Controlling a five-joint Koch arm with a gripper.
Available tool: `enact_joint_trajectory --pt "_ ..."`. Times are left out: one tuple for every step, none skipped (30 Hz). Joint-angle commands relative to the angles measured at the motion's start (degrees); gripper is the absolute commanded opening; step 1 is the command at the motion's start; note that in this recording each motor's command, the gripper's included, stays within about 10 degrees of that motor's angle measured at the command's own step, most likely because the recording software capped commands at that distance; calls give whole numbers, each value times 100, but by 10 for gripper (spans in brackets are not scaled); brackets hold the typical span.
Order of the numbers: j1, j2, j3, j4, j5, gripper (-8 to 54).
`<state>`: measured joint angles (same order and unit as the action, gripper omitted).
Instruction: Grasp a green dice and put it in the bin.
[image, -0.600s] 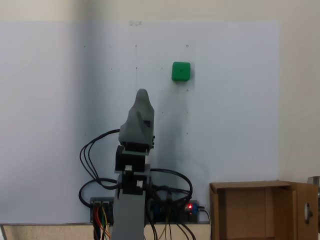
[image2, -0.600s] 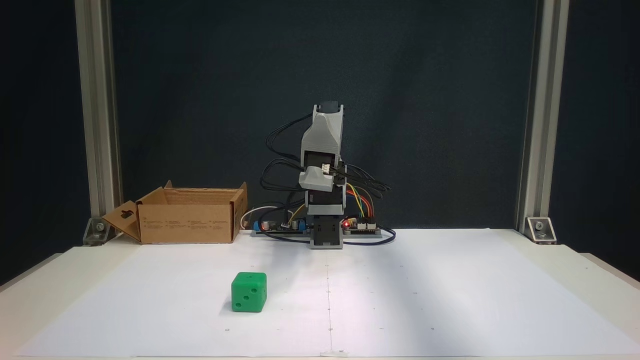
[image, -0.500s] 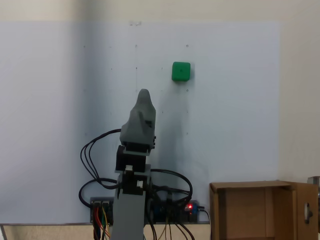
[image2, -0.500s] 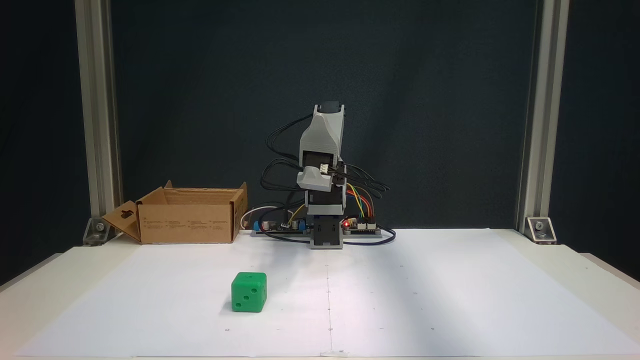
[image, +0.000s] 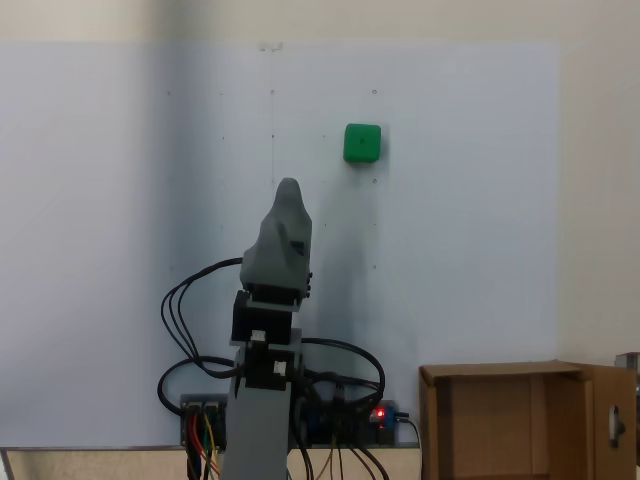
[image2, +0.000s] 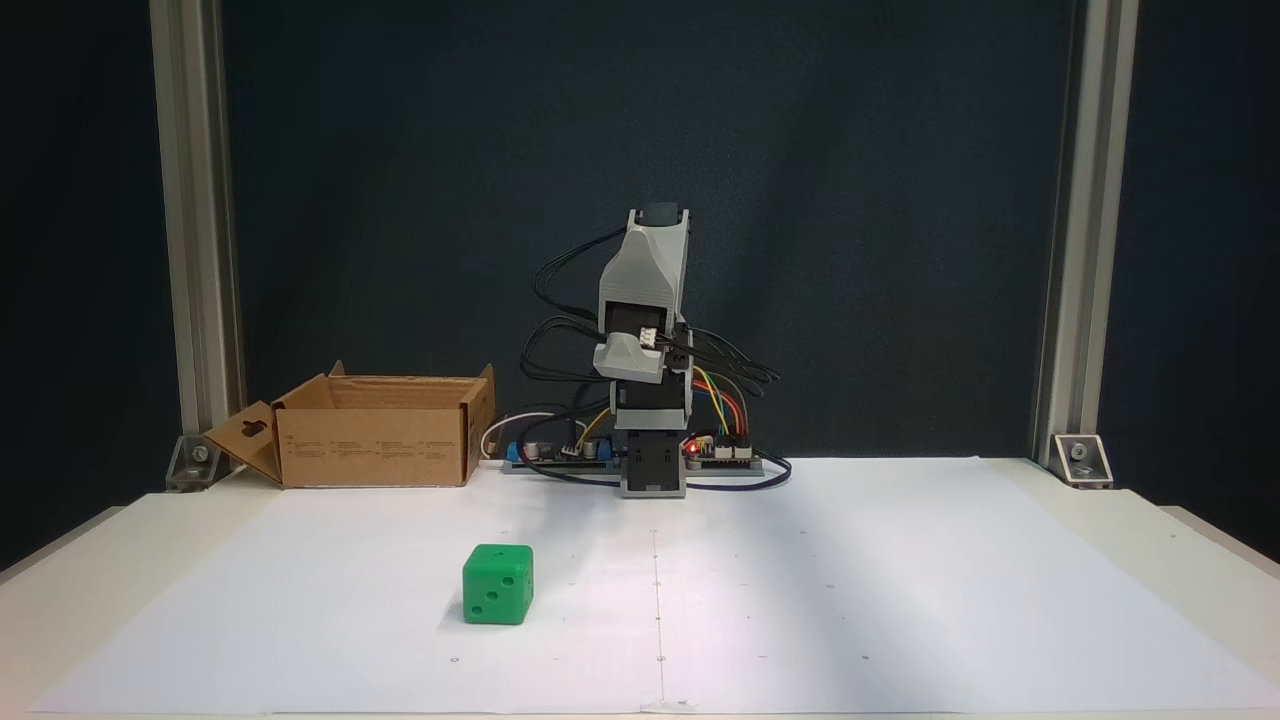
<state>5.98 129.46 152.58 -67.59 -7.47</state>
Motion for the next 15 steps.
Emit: enact_joint_trajectory --pt "26 615 1000 -114 -316 443" --pt "26 615 1000 -114 -308 443" --pt "26 615 1000 -123 -316 443" --pt "26 615 1000 -123 -308 443" --pt "26 615 1000 -123 -316 443" --pt "26 615 1000 -123 -316 443" --pt "26 615 1000 -123 -316 443" --pt "26 615 1000 -123 -316 443" --pt "18 615 1000 -132 -308 443" --pt "-9 615 1000 -149 -316 443" --pt "-9 615 1000 -149 -316 443" --pt "-18 615 1000 -149 -308 443" --pt "-26 615 1000 -149 -308 443" --pt "-26 615 1000 -149 -308 443" --pt "-18 615 1000 -149 -308 443"
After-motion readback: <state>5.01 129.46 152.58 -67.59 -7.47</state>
